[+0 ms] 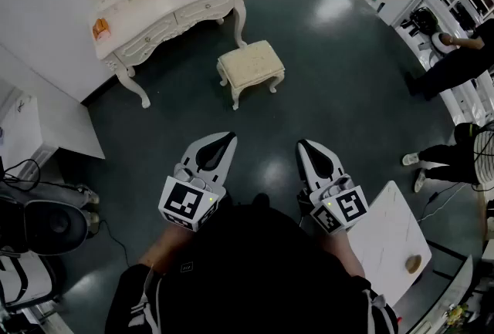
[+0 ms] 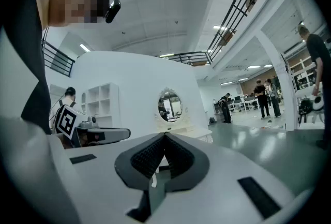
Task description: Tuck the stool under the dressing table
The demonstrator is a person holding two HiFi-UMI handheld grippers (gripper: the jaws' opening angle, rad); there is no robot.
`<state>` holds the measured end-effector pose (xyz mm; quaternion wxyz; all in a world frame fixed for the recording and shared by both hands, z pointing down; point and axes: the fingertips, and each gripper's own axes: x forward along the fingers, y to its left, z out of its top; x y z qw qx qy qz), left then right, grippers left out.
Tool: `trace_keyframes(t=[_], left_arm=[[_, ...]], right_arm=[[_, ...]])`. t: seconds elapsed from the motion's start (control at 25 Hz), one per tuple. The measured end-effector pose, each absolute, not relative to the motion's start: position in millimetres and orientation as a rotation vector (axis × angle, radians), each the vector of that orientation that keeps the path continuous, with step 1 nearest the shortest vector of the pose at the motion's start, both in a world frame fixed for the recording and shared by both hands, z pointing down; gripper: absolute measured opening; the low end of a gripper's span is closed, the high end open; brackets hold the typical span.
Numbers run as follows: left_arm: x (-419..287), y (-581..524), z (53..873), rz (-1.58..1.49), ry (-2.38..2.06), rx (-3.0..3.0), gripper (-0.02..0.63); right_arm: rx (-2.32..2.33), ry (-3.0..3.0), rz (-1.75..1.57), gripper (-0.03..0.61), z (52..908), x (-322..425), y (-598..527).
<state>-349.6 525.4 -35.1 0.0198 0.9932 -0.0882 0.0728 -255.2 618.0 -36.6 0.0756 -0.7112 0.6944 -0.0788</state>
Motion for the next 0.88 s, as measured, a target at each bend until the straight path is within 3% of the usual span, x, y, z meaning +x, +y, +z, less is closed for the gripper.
trace_keyframes(t=[0.88], left_arm=[[-399.5,474.9,-26.1,0.172,-0.213,3.059,0.006]], right_arm=[[-2.203,1.979,-0.286,0.020,-33.5,-286.0,569.7]])
